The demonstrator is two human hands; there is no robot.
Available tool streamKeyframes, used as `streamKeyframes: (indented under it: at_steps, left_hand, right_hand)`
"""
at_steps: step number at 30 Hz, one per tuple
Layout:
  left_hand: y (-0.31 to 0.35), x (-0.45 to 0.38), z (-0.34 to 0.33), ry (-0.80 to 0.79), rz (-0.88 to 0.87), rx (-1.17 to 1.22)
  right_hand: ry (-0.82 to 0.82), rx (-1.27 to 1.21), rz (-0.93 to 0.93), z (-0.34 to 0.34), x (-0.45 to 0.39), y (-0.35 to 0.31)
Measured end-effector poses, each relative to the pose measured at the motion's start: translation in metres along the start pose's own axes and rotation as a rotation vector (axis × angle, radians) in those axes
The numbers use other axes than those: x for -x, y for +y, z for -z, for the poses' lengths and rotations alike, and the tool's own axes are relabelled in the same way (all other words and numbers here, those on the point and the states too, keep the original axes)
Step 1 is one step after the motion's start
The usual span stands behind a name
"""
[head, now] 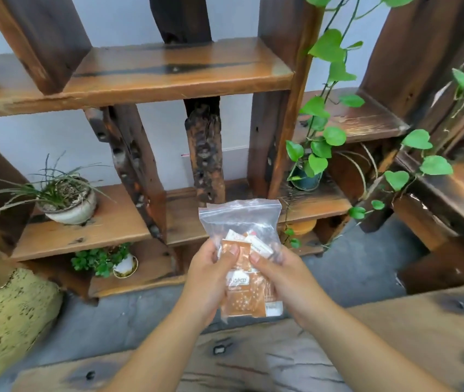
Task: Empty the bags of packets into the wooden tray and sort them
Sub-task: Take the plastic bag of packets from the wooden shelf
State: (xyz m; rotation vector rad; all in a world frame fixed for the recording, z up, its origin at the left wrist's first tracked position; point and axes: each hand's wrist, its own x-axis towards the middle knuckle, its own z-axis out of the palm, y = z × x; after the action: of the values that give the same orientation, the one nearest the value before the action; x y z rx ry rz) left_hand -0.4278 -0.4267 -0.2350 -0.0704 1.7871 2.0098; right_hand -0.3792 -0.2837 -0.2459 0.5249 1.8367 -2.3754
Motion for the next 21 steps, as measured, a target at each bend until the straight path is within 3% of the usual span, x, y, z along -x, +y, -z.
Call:
streamKeyframes:
  at_steps: [10,21]
  left_hand:
    - [-0.033,0.020,-0.114,-0.343,0.009,-0.168]
    - [-0.120,0.111,-0.311,-0.794,0.074,-0.357]
  right_hand:
    - [0.282,-0.202,0.045,0.108,0.091,0.015]
    - [0.650,-0.467,0.132,0.258,0.265,0.066]
